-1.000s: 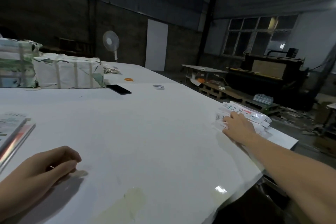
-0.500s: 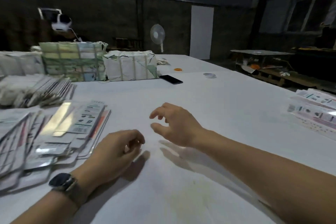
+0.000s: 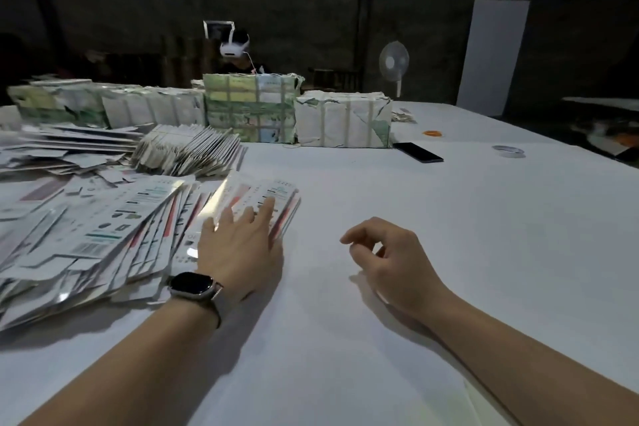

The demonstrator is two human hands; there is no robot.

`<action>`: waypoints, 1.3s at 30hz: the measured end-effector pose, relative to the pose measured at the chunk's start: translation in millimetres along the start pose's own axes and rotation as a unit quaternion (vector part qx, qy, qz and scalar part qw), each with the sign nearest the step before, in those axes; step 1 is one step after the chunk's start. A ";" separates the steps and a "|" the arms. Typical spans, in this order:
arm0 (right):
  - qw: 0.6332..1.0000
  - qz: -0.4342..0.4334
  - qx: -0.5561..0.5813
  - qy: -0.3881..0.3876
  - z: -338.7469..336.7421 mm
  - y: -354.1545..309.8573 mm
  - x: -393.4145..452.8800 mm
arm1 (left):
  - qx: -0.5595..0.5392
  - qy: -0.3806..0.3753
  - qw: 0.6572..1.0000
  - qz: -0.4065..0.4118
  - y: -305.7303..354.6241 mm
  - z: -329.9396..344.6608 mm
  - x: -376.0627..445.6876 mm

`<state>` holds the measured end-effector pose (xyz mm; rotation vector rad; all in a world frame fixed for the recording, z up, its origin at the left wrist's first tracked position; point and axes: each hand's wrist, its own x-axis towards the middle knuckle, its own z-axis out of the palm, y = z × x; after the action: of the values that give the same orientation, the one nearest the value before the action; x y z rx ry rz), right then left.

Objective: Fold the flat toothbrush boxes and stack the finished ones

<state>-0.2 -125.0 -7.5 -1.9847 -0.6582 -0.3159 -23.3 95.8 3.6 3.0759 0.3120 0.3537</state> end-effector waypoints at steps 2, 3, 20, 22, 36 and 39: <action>1.000 0.006 0.019 0.004 0.0 -1.0 -0.2 | 0.002 0.043 0.998 0.039 5.1 -3.8 -1.5; 1.000 0.008 0.024 0.005 -0.3 -1.2 -0.7 | 0.010 0.068 0.996 0.056 9.2 -4.7 -4.1; 0.941 0.154 0.301 0.015 -2.1 -5.9 3.5 | -0.685 0.018 0.722 0.093 53.7 -9.4 -34.1; 0.936 0.166 0.309 -0.010 -8.2 -6.3 0.4 | -0.691 -0.064 0.716 0.079 57.4 -3.3 -38.4; 0.963 0.069 0.260 -0.024 -3.0 -9.4 -4.6 | -0.733 -0.097 0.674 0.001 60.2 1.8 -33.3; 0.957 0.066 0.283 -0.006 -4.6 -7.8 -4.3 | -0.715 -0.122 0.688 0.000 56.6 6.8 -29.4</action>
<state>-8.0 -127.5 -1.7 -1.4707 -0.5445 -0.0232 -38.8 34.4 -6.6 1.5042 -0.0306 0.0637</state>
